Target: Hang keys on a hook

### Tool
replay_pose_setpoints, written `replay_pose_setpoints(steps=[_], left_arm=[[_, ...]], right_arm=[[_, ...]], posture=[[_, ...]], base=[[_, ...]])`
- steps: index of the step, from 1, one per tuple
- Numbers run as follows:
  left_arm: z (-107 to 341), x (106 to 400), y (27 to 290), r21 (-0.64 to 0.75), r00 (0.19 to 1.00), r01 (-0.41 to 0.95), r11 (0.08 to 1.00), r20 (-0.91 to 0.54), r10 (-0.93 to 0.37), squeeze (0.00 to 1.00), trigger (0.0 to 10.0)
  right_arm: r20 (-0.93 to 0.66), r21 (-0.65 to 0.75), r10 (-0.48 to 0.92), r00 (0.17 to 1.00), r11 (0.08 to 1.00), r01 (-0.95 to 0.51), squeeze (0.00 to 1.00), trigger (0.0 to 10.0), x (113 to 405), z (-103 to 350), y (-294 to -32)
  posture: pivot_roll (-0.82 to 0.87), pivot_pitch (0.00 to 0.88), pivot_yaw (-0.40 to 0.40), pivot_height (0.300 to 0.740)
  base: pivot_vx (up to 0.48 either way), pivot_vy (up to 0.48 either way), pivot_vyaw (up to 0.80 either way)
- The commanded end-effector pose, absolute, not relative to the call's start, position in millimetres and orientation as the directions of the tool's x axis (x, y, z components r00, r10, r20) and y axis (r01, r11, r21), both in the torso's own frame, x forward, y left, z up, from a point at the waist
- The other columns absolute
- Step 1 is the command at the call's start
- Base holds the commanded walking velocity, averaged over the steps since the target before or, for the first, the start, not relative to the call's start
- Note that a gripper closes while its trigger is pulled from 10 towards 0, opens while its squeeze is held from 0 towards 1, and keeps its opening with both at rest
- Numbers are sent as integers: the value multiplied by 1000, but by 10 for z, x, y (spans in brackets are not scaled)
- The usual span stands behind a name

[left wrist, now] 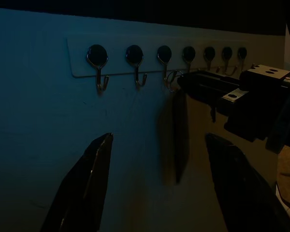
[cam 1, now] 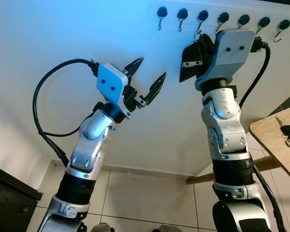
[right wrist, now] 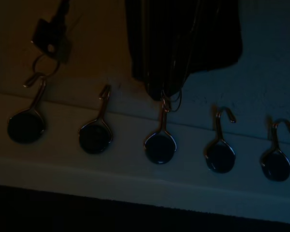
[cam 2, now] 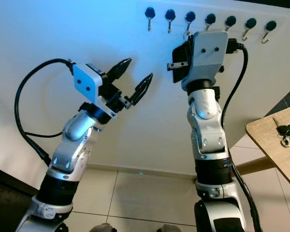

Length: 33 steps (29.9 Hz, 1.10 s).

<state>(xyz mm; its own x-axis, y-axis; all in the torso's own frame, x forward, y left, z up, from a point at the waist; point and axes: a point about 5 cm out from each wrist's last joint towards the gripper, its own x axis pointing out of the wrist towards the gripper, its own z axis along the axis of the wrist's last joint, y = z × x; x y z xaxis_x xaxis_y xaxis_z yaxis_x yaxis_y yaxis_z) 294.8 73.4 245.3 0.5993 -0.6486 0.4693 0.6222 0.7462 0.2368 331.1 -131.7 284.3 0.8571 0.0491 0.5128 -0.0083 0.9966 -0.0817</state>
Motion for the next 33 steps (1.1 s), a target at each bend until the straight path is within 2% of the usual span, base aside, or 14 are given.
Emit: replay_pose_setpoints(steps=[1, 14, 20, 33], left_arm=[[2461, 2941, 704, 255, 585, 630, 734, 466, -664, 0, 10000], [2470, 2933, 706, 261, 584, 627, 734, 466, -664, 0, 10000], [2468, 2929, 704, 265, 583, 628, 732, 463, -667, 0, 10000], [2474, 2936, 707, 267, 585, 624, 734, 464, -665, 0, 10000]], right_arm=[[512, -73, 24, 859, 997, 15, 0, 10000, 3291, 2836, -1381], [492, -2, -28, 870, 999, 33, 0, 10000, 3315, 2818, -1462], [443, 93, -84, 893, 995, 47, 0, 10000, 3351, 2765, -1542], [439, 96, -71, 895, 995, 32, 0, 10000, 3364, 2788, -1539]], posture=[[39, 105, -51, 740], [42, 108, -52, 740], [43, 110, -50, 740], [44, 110, -50, 740]], base=[[0, 0, 0], [0, 0, 0], [0, 0, 0], [0, 0, 0]])
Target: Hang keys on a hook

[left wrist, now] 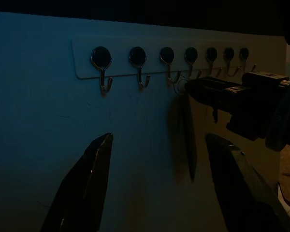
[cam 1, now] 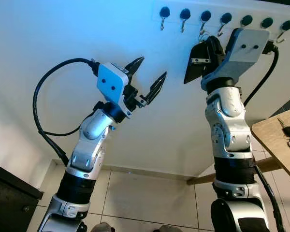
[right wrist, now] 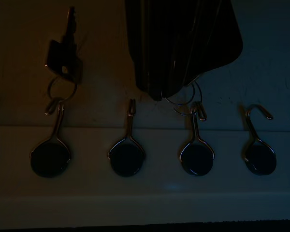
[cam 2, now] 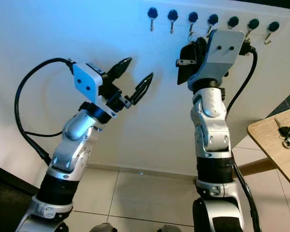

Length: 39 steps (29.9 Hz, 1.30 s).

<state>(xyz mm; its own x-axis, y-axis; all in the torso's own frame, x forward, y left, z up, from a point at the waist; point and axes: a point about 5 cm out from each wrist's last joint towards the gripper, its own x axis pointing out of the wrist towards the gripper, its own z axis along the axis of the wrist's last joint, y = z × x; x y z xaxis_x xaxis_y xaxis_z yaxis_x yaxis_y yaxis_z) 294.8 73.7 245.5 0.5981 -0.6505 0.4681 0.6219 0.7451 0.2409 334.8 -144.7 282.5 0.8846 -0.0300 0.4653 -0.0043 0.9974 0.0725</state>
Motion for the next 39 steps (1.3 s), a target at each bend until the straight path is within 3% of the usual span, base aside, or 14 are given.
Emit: replay_pose_setpoints(steps=[1, 2, 3, 7, 8, 9, 10, 11, 23, 24, 27, 28, 39], left_arm=[[2474, 2936, 707, 267, 585, 624, 734, 464, -665, 0, 10000], [2477, 2936, 710, 267, 585, 622, 736, 465, -664, 0, 10000], [2478, 2937, 711, 267, 586, 622, 736, 466, -663, 0, 10000], [2482, 2936, 711, 267, 585, 621, 737, 468, -662, 0, 10000], [2483, 2936, 711, 267, 585, 621, 737, 468, -662, 0, 10000], [2483, 2937, 711, 266, 585, 621, 738, 468, -662, 0, 10000], [2483, 2937, 711, 266, 585, 621, 738, 468, -662, 0, 10000], [2483, 2938, 711, 266, 586, 620, 738, 469, -661, 0, 10000], [2487, 2938, 707, 263, 586, 621, 739, 471, -660, 0, 10000], [2488, 2938, 705, 263, 585, 621, 738, 471, -660, 0, 10000], [2488, 2937, 705, 262, 584, 622, 738, 471, -661, 0, 10000], [2488, 2936, 705, 262, 584, 623, 737, 472, -661, 0, 10000], [2478, 2926, 697, 254, 583, 628, 736, 473, -661, 0, 10000]], right_arm=[[439, 96, -71, 895, 995, 32, 0, 10000, 3364, 2788, -1539], [447, 95, -67, 892, 995, 27, 184, 10000, 3358, 2800, -1530], [453, 93, -62, 890, 995, 22, 1000, 10000, 3355, 2808, -1524], [466, 90, -52, 883, 996, 11, 1000, 10000, 3344, 2829, -1507], [474, 88, -43, 879, 996, 2, 659, 10000, 3338, 2838, -1497], [481, 85, -37, 876, 996, -5, 518, 10000, 3333, 2843, -1489], [481, 85, -37, 876, 996, -5, 518, 10000, 3333, 2843, -1489], [489, 83, -28, 872, 996, -15, 0, 10000, 3324, 2848, -1476], [505, 36, 45, 862, 997, -73, 0, 10000, 3262, 2795, -1397], [503, 30, 51, 863, 997, -76, 416, 10000, 3256, 2783, -1392], [503, 15, 55, 863, 997, -73, 380, 10000, 3243, 2770, -1387], [505, 8, 58, 861, 997, -72, 0, 10000, 3234, 2765, -1384], [513, -11, 77, 855, 996, -83, 0, 10000, 3062, 2594, -1381]], posture=[[44, 110, -50, 740], [45, 110, -51, 740], [45, 110, -51, 740], [45, 110, -50, 740], [45, 111, -50, 740], [45, 111, -50, 740], [45, 111, -50, 740], [45, 111, -50, 740], [45, 113, -50, 740], [45, 114, -49, 740], [45, 114, -49, 740], [45, 113, -47, 740], [44, 116, -44, 740]], base=[[0, 0, 0], [0, 0, 0], [0, 0, 0], [0, 0, 0], [0, 0, 0], [0, 0, 0], [0, 0, 0], [0, 0, 0], [0, 0, 0], [0, 0, 0], [0, 0, 0], [0, 0, 0], [0, 0, 0]])
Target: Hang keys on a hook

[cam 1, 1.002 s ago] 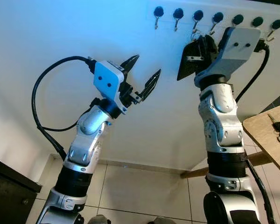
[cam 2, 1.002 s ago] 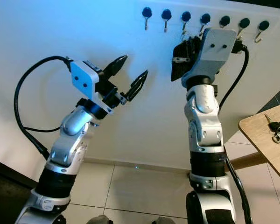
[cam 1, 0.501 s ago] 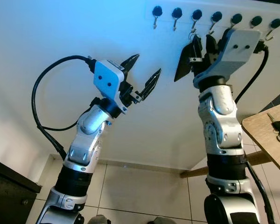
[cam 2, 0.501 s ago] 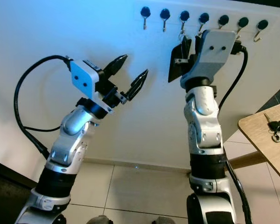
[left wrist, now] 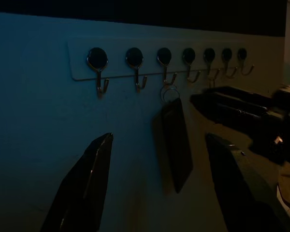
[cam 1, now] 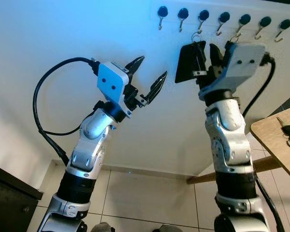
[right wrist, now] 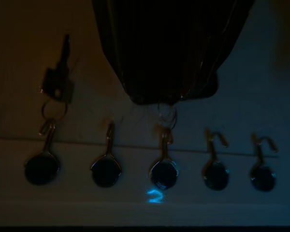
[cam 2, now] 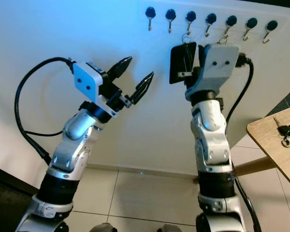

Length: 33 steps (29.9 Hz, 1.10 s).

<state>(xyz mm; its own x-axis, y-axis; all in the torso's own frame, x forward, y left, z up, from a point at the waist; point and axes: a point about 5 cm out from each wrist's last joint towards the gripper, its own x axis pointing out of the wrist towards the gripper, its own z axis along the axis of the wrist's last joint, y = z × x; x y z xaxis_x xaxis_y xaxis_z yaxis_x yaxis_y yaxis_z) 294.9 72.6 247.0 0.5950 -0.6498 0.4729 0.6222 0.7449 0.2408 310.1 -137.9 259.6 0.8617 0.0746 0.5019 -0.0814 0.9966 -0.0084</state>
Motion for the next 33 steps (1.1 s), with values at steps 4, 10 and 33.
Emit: replay_pose_setpoints(steps=[4, 10, 33], left_arm=[[2465, 2926, 690, 254, 582, 630, 734, 470, -663, 0, 10000], [2133, 3073, 822, 194, 730, 547, 815, 367, -577, 0, 10000], [-345, 2403, 2058, 119, 805, -57, 991, -581, 116, 0, 10000]], right_arm=[[490, -16, 77, 869, 997, -79, 0, 10000, 3032, 2497, -1379], [228, -71, 81, 970, 995, -66, 0, 10000, 3026, 1748, -1425], [-661, -35, -95, 744, 995, 96, 0, 10000, 2132, -562, -1875]], posture=[[40, 113, -42, 740], [40, 95, -42, 740], [57, 37, -47, 740]], base=[[0, 0, 0], [0, 0, 0], [0, 0, 0]])
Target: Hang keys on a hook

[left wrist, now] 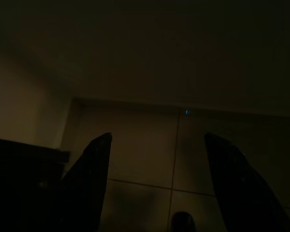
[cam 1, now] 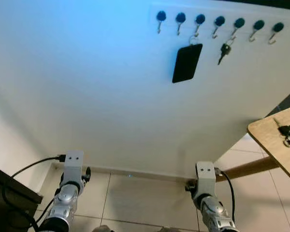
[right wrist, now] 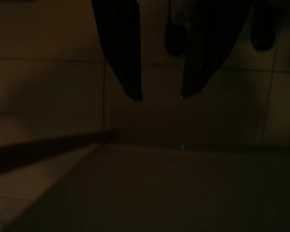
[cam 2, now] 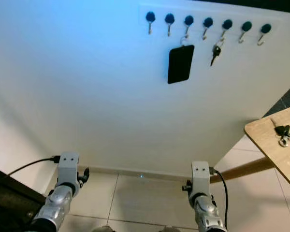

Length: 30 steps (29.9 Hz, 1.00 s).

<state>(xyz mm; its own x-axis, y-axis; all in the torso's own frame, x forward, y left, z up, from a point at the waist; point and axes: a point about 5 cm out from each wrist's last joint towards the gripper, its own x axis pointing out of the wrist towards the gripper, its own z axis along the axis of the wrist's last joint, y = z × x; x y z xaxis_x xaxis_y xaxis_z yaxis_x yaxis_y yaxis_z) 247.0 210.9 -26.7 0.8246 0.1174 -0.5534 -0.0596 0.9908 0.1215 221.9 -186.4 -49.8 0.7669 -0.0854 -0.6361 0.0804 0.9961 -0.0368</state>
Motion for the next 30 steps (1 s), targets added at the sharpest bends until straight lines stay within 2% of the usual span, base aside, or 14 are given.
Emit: replay_pose_setpoints(steps=[1, 6, 9, 10, 19, 24, 27, 30], left_arm=[[-345, 2403, 2058, 119, 805, -57, 991, -581, 116, 0, 10000], [-377, 2404, 2020, 118, 800, -46, 992, -590, 107, 0, 10000], [-413, 2401, 1960, 106, 796, 6, 994, -603, 59, 0, 10000], [-432, 2379, 1903, 93, 795, 72, 993, -606, -1, 0, 10000], [-496, 2312, 1788, 78, 770, 186, 979, -631, -96, 0, 10000], [-544, 2263, 1763, 84, 743, 225, 971, -659, -115, 0, 10000], [-578, 2218, 1706, 99, 712, 325, 940, -680, -174, 0, 10000], [-579, 2214, 1713, 114, 716, 328, 938, -678, -168, 0, 10000]], right_arm=[[-661, -35, -95, 744, 995, 96, 0, 10000, 2132, -562, -1875], [-668, -33, -96, 738, 994, 100, 0, 10000, 2078, -605, -1885], [-681, -14, -99, 725, 992, 122, 0, 10000, 2046, -647, -1920], [-696, -27, -125, 707, 989, 148, 0, 10000, 2019, -669, -1957], [-682, -97, -217, 698, 973, 207, 0, 10000, 1943, -684, -2109], [-672, -134, -217, 708, 976, 172, 0, 10000, 1929, -683, -2127], [-687, -91, -115, 718, 993, 72, 0, 10000, 1914, -718, -1989], [-685, -114, -104, 721, 993, 35, 0, 10000, 1914, -720, -1957]], posture=[[57, 37, -47, 740], [51, 33, -46, 740], [45, 29, -40, 740], [42, 23, -36, 740], [34, 15, -28, 740], [26, 19, -24, 740], [17, 32, -23, 740], [15, 35, -25, 740]], base=[[0, 0, 0], [0, 0, 0], [0, 0, 0], [0, 0, 0], [0, 0, 0], [0, 0, 0], [0, 0, 0], [0, 0, 0]])
